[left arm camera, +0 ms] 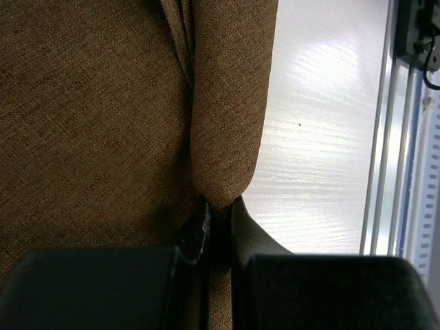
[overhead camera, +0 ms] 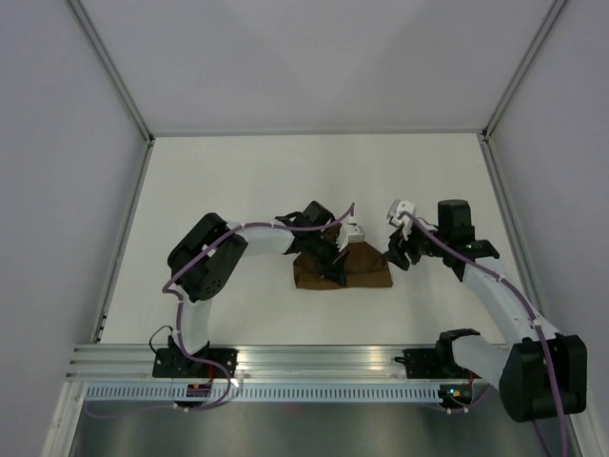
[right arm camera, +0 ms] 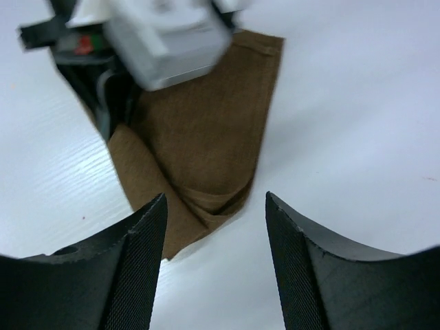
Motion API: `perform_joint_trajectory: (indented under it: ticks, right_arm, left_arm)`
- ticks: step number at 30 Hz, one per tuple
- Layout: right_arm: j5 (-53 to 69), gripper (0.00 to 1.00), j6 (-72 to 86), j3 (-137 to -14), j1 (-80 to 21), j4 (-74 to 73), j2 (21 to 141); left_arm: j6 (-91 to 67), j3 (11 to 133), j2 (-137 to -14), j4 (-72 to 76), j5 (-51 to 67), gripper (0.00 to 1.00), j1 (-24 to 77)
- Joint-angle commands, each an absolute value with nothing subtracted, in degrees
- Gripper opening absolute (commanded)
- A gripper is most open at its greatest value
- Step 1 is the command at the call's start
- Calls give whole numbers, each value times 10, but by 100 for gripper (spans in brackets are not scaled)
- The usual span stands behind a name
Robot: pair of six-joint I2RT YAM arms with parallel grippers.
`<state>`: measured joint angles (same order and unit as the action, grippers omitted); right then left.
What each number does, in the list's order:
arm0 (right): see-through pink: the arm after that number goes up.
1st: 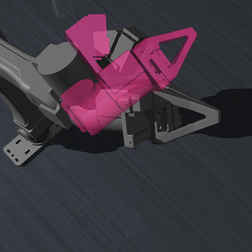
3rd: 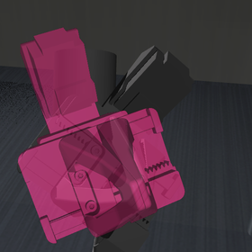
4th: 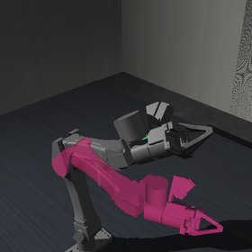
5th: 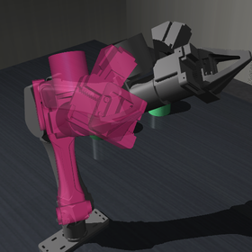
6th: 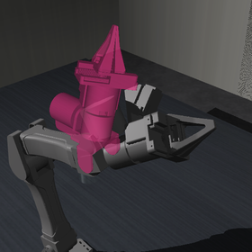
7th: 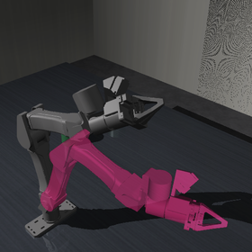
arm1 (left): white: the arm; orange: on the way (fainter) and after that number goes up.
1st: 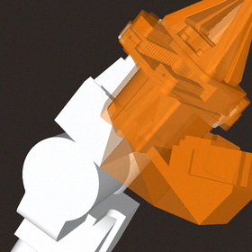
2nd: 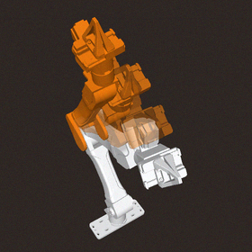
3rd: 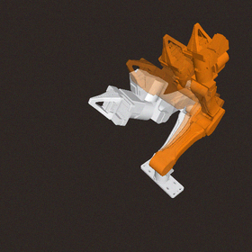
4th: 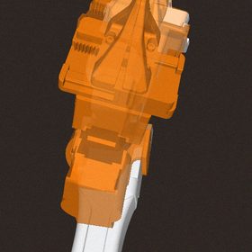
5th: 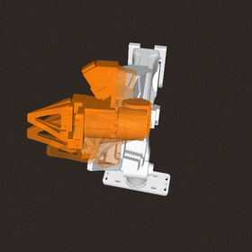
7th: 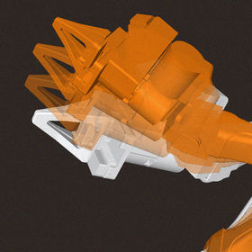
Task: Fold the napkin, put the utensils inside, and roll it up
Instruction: Roll the napkin at the center of the board.
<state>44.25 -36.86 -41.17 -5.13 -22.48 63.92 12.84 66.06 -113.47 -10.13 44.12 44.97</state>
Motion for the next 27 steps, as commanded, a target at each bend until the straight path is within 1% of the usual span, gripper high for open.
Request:
perform_joint_trajectory:
  ticks: [1,3,4,10,19,24,26,27]
  right_arm:
    - [392,65,-450,-348,-134,-180,594]
    - [340,65,-453,-315,-180,-152,591]
    - [324,65,-450,-304,-220,-138,593]
    - [228,65,-445,-265,-330,-65,620]
    - [156,63,-450,-260,-425,-22,678]
    - [127,62,-454,-254,-448,-4,707]
    - [120,60,-453,-254,-452,11,721]
    - [117,57,-453,-255,-452,14,725]
  left_arm:
    - [118,670,-1185,-196,459,2,445]
    - [118,676,-1194,-202,466,2,441]
    - [116,678,-1195,-204,468,2,440]
    - [115,704,-1225,-248,477,2,431]
    - [117,726,-1245,-274,474,2,426]
    - [117,729,-1249,-279,471,2,425]
    - [118,730,-1249,-279,471,3,425]
    - [118,731,-1249,-279,472,3,425]
